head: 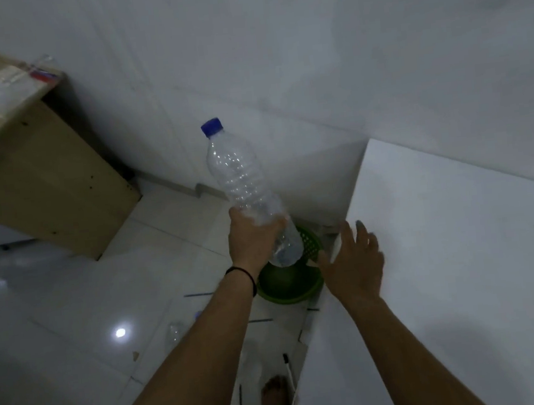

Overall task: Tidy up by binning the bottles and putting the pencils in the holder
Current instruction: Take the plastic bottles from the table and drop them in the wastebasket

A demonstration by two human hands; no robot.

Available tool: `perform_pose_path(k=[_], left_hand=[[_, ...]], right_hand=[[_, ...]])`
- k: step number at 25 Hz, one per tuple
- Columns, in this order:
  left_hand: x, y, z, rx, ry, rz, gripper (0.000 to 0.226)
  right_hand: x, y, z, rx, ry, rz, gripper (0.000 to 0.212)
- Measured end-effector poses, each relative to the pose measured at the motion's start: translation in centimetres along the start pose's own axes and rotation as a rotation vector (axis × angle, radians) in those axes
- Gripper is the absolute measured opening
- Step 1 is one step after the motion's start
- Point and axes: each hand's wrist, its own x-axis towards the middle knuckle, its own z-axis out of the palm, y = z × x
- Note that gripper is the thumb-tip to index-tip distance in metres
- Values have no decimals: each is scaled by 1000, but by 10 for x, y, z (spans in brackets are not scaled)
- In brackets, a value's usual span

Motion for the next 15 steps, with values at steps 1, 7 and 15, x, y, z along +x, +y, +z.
perform_pose_path(k=[1, 7, 15], left_hand=[[9, -14, 10, 60, -7, 21, 73], [60, -123, 72, 337, -48, -54, 88], [93, -192, 115, 399, -110, -96, 94]], right_hand=[[4, -1, 11, -31, -12, 5, 80], [10, 0, 64, -132, 198, -4, 70], [13, 3, 77, -178, 238, 3, 51]])
